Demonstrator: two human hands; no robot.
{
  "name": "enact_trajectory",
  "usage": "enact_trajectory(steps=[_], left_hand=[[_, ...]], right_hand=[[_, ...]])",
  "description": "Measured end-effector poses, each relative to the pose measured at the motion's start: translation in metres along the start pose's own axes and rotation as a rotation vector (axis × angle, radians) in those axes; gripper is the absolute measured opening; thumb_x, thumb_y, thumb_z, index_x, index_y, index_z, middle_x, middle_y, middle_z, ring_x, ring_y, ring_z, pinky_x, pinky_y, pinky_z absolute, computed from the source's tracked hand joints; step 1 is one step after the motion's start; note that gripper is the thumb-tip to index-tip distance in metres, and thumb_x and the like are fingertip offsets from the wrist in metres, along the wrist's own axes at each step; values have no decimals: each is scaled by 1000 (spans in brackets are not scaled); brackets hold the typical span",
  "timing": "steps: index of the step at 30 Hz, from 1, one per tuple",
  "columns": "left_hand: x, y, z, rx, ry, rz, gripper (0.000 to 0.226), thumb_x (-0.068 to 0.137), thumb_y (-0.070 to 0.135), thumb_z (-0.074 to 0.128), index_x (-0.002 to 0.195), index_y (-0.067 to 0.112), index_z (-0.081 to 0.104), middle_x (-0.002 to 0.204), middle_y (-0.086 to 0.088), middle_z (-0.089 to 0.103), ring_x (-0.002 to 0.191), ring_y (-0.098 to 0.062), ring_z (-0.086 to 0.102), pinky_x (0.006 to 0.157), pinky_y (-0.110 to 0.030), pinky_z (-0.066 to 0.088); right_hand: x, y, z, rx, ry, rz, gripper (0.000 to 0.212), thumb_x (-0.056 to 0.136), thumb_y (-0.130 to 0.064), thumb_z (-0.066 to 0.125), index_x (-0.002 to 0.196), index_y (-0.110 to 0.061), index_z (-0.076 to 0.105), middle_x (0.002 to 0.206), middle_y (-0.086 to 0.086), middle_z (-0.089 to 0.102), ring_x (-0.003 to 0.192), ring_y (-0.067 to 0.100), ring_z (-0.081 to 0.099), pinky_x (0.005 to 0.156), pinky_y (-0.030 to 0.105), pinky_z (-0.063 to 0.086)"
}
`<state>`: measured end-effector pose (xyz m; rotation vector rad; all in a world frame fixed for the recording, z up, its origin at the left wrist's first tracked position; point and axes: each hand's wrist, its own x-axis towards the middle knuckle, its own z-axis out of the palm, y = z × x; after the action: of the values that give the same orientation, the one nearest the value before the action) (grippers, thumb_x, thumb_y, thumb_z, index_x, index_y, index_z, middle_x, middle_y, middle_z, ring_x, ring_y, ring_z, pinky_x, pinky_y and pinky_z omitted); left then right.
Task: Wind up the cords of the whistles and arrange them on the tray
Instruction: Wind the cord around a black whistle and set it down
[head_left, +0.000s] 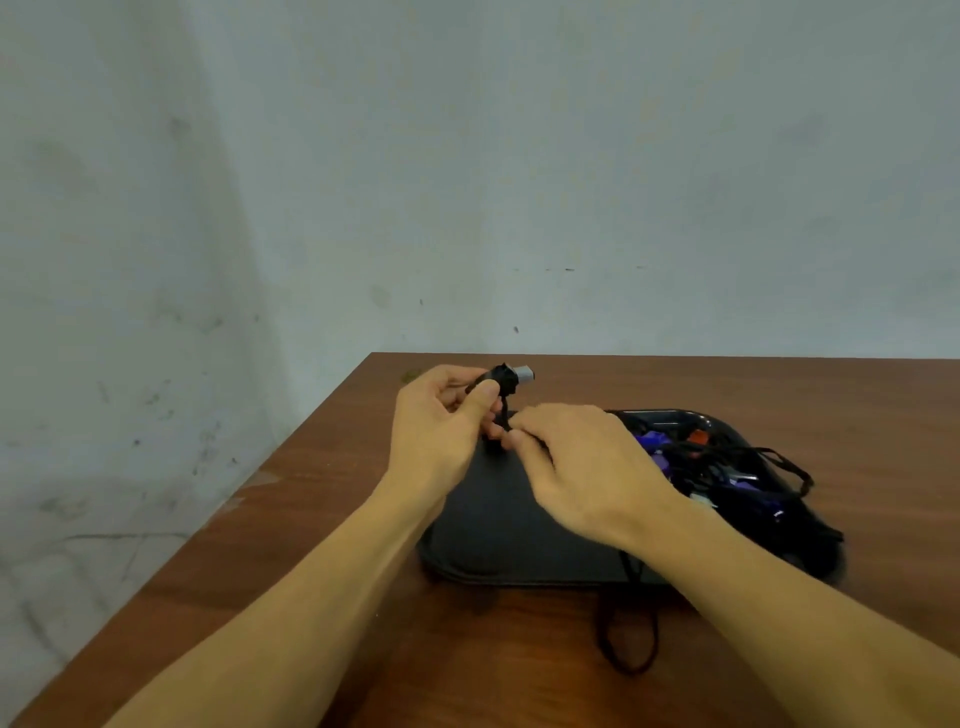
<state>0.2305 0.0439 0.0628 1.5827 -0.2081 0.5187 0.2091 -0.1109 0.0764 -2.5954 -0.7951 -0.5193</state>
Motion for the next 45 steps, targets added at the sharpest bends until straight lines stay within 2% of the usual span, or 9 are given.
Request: enact_trajectory(steps=[7, 12, 16, 22, 28, 32, 35, 42, 45], left_hand=[[-2, -6, -9, 485, -176, 259, 10, 94, 16, 66, 101, 22, 66, 84, 8, 69, 72, -8, 63, 68, -33, 54], [-12, 1, -10, 311, -276, 242, 15, 93, 9, 67, 100, 22, 65, 86, -3, 70, 68, -22, 66, 70, -45, 56], [-15, 0, -10, 177, -359, 236, 16, 92, 4, 66, 99, 19, 64, 80, -1, 70, 63, -13, 66, 68, -27, 54], [-13, -8, -14, 25, -378, 235, 16, 88, 10, 63, 102, 2, 63, 79, -8, 72, 62, -20, 66, 67, -27, 54], [-11, -12, -12, -215, -366, 131, 18, 87, 6, 60, 103, -1, 62, 78, -14, 72, 63, -22, 65, 64, -28, 54], [-8, -18, -11, -356, -282, -14, 21, 87, 9, 65, 105, -2, 63, 76, -12, 71, 65, -20, 64, 64, -27, 55], [-6, -18, -11, -395, -218, -64, 25, 85, 10, 65, 106, -3, 63, 76, -11, 71, 68, -19, 65, 64, -25, 55], [-6, -22, -8, -318, -119, -79, 19, 93, -3, 57, 111, -5, 60, 78, -13, 71, 71, -17, 68, 64, -25, 57], [-2, -24, -14, -152, -48, -40, 14, 94, -3, 58, 104, 5, 62, 80, -10, 71, 69, -14, 68, 63, -25, 56]], right_hand=[[17, 4, -43, -158, -38, -107, 25, 101, -41, 45, 89, -31, 64, 83, -13, 63, 80, 14, 59, 78, 39, 51], [28, 34, -55, 317, 56, -14, 17, 89, -38, 71, 80, -24, 76, 77, -14, 73, 79, 1, 67, 76, 20, 52], [25, 41, -38, 665, 17, 29, 16, 87, -28, 74, 79, -14, 76, 73, -7, 74, 68, -1, 66, 68, 12, 49], [25, 42, 0, 1182, -25, 237, 24, 76, -39, 70, 72, -15, 69, 60, -12, 62, 45, 3, 40, 43, 16, 27], [22, 45, 27, 1359, -10, 359, 25, 93, -24, 63, 71, -22, 73, 55, -4, 45, 46, 5, 27, 40, 16, 20], [13, 36, 43, 1216, 143, 280, 29, 99, -12, 57, 79, -24, 74, 57, -10, 56, 41, 0, 38, 40, 12, 29], [10, 31, 47, 921, 248, 141, 15, 99, -8, 59, 97, -15, 73, 63, -19, 65, 58, -3, 57, 61, 9, 45], [1, 31, 50, 504, 301, 15, 14, 99, -21, 61, 102, -22, 75, 81, -22, 66, 84, 1, 64, 76, 13, 47], [0, 28, 48, 325, 291, -83, 15, 99, -26, 59, 102, -24, 73, 85, -18, 65, 81, 3, 62, 72, 17, 47]])
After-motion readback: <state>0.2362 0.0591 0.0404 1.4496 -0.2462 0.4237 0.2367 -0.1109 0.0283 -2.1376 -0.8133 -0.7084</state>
